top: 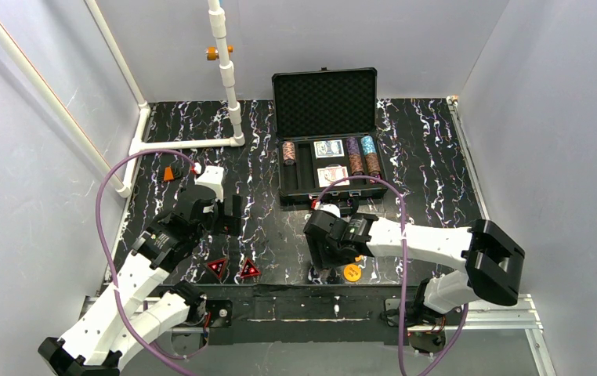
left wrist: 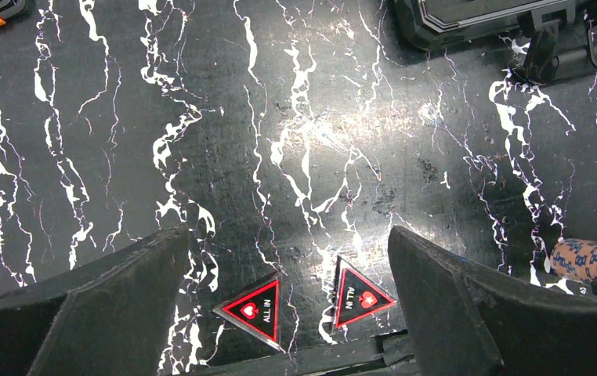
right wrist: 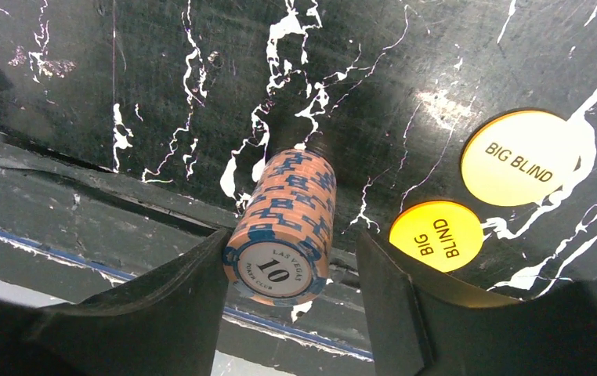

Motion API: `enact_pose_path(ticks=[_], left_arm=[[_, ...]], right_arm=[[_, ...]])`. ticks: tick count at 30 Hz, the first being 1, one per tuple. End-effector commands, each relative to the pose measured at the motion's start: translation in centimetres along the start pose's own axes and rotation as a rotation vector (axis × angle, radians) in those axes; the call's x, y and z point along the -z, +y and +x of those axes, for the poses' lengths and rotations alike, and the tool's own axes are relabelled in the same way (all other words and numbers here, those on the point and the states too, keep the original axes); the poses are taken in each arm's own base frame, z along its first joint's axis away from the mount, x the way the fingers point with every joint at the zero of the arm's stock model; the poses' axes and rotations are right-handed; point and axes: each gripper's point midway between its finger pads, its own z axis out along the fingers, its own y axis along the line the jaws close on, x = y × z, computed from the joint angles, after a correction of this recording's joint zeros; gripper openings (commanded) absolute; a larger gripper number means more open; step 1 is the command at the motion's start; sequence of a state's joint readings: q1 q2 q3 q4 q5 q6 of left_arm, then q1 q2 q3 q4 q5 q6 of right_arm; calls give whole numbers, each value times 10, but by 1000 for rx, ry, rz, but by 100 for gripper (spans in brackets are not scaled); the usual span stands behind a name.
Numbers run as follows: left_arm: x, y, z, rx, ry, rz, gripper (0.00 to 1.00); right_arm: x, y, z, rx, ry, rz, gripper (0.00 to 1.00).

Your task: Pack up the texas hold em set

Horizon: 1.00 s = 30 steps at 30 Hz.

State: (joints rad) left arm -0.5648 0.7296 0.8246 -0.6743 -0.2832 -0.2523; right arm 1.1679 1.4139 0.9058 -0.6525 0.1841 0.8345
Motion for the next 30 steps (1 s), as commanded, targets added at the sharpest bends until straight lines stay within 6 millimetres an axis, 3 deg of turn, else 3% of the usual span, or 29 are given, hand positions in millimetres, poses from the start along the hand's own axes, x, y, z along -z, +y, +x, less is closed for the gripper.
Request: enact_pose_path(ticks=[1, 5, 9, 11, 17, 23, 30], left_arm=[[0, 1, 4, -18, 14, 1, 98], [0, 1, 4, -20, 15, 3, 98], [1, 3, 4, -30, 11, -3, 98], [3, 2, 3, -32, 3, 3, 98], [11, 6, -2, -22, -43, -2, 98], [17, 4, -6, -13, -72, 21, 98], [19, -24, -10, -67, -110, 196, 98]], right_arm=[[3, 2, -6, 27, -23, 30, 63], [2, 3, -5, 33, -18, 37, 55], [2, 4, -5, 44, -13, 42, 33], [5, 6, -8, 48, -24, 41, 22], [28, 18, -26, 69, -77, 2, 2], [45, 29, -39, 99, -131, -65, 1], [74, 48, -53, 149, -192, -197, 1]])
